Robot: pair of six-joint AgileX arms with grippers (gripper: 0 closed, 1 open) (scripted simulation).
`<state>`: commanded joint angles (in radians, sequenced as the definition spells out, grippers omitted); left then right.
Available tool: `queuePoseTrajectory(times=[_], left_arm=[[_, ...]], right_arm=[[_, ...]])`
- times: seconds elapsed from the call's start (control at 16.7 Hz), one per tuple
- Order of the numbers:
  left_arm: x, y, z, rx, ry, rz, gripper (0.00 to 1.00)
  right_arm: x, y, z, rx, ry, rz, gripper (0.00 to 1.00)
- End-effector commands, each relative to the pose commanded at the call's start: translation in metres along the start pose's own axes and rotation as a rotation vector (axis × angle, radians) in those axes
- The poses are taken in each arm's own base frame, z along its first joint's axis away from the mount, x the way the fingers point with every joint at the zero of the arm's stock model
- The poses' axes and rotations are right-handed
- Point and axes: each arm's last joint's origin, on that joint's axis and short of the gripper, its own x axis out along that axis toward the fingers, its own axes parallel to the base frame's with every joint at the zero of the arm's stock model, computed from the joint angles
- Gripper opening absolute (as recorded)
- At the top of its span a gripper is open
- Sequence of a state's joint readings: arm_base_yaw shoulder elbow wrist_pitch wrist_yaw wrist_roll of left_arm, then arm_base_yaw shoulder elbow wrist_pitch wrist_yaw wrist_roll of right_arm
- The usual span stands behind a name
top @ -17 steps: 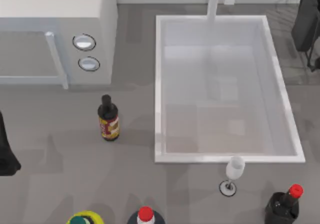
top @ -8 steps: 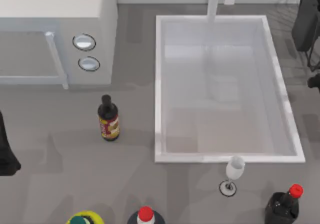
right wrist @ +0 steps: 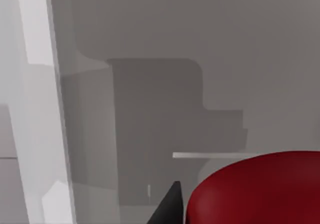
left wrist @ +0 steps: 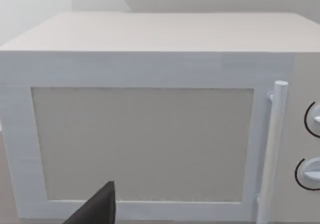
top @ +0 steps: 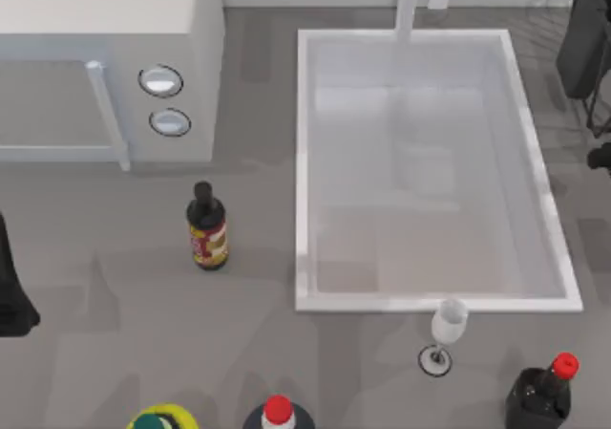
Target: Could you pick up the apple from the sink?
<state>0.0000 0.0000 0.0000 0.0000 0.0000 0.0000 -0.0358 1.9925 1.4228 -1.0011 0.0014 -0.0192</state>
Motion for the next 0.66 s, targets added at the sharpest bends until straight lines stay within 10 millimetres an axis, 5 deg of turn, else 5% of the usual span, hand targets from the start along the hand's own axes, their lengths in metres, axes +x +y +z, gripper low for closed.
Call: queuePoseTrajectory(times=[0.3,0.66], left_arm=[[0.0000,0.0000,0.0000,0.000,0.000,0.000,1.00],[0.0000,0.0000,0.0000,0.000,0.000,0.000,1.00]], right_arm=[[0.0000,0.0000,0.0000,0.000,0.000,0.000,0.98],[0.0000,0.0000,0.0000,0.000,0.000,0.000,1.00]])
